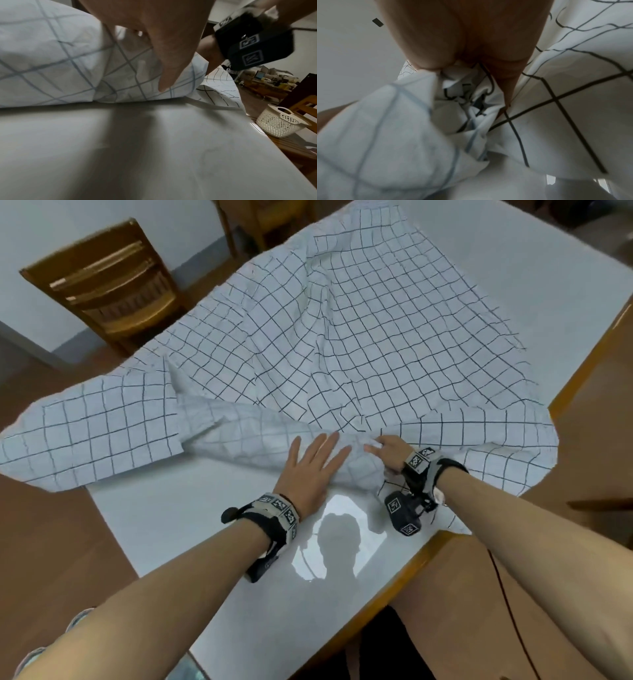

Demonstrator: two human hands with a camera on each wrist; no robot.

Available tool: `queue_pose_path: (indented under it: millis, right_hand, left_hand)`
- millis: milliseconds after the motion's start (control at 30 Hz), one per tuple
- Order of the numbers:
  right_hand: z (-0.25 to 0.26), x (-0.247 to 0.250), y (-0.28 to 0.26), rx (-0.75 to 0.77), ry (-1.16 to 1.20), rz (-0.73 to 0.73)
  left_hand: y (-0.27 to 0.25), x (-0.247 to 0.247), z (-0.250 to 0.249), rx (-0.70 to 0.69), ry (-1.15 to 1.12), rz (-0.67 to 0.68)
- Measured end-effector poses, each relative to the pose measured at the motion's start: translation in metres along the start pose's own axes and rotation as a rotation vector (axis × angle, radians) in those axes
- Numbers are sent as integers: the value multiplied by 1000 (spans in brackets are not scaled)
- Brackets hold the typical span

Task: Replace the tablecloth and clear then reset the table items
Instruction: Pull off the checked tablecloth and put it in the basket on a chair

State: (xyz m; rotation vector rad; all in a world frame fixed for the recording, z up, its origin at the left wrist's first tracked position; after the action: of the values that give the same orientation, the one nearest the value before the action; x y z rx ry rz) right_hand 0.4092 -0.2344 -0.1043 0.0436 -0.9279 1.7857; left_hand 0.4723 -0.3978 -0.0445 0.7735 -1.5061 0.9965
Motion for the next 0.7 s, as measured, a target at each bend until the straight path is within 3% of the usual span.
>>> queue_pose_path:
  millis: [233, 367, 467, 567, 700]
  right_hand:
    - [-14, 70, -35, 145, -233, -325]
    - [-34, 124, -63, 168, -574, -421]
    - [-69, 152, -67, 16, -862, -356]
    - [-109, 157, -63, -147, -884, -196]
    - [-142, 137, -45, -138, -880, 81]
  left_hand:
    - [60, -12, -7, 43, -110, 122]
    - [85, -16, -6, 64, -133, 197]
    - [93, -18, -6, 80, -115, 207]
    - [100, -22, -5, 98, -99, 235]
    - [108, -22, -7, 133, -96, 284]
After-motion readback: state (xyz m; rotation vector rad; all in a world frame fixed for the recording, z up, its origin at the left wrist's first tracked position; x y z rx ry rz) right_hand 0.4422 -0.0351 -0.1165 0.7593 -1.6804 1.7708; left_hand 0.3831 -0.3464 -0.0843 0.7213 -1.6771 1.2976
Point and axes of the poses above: each hand's wrist, its own y-axis towards the middle knuckle, its own x-axis out of the back of the hand, z = x × y, the point moved 9 cm from there along y, towards the middle knuckle, and after that the axes turned 5 degrees about x, right-handed, at the moved point
